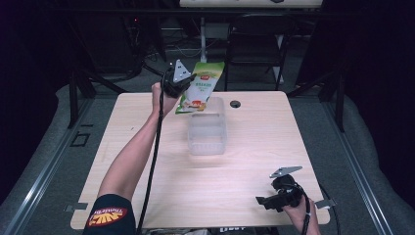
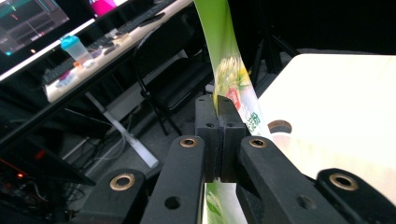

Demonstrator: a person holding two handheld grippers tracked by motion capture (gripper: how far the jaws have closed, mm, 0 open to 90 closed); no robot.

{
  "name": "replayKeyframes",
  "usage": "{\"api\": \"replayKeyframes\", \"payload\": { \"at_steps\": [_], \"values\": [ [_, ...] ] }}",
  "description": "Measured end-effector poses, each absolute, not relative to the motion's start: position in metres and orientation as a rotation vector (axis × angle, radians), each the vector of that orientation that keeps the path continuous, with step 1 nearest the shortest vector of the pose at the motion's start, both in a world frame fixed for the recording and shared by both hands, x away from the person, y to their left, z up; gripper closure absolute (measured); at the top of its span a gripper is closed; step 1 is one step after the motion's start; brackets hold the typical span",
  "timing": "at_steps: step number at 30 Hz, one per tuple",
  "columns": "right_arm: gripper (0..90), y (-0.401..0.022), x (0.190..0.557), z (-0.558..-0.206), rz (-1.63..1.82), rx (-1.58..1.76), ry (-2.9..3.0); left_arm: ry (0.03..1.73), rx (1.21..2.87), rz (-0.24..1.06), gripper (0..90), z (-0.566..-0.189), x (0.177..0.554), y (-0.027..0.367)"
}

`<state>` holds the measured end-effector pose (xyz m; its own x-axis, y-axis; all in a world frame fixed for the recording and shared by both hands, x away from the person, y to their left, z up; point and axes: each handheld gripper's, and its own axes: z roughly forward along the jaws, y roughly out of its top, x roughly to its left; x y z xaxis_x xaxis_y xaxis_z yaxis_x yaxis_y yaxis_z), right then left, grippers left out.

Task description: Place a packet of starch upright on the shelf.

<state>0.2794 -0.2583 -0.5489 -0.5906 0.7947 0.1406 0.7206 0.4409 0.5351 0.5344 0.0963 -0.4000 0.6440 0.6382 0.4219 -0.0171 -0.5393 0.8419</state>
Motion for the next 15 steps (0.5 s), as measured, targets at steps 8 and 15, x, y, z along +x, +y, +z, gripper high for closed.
{"api": "replayKeyframes", "payload": {
  "at_steps": [8, 15],
  "values": [
    [14.2, -0.258, 0.279, -0.549, 0.857, 1.351, 2.545, 0.469, 1.967, 0.917, 90.0, -0.41, 0.541, 0.089],
    [14.2, -0.258, 0.279, -0.549, 0.858, 1.35, 2.547, 0.444, 1.964, 0.905, 90.0, -0.421, 0.548, 0.087]
  ]
}}
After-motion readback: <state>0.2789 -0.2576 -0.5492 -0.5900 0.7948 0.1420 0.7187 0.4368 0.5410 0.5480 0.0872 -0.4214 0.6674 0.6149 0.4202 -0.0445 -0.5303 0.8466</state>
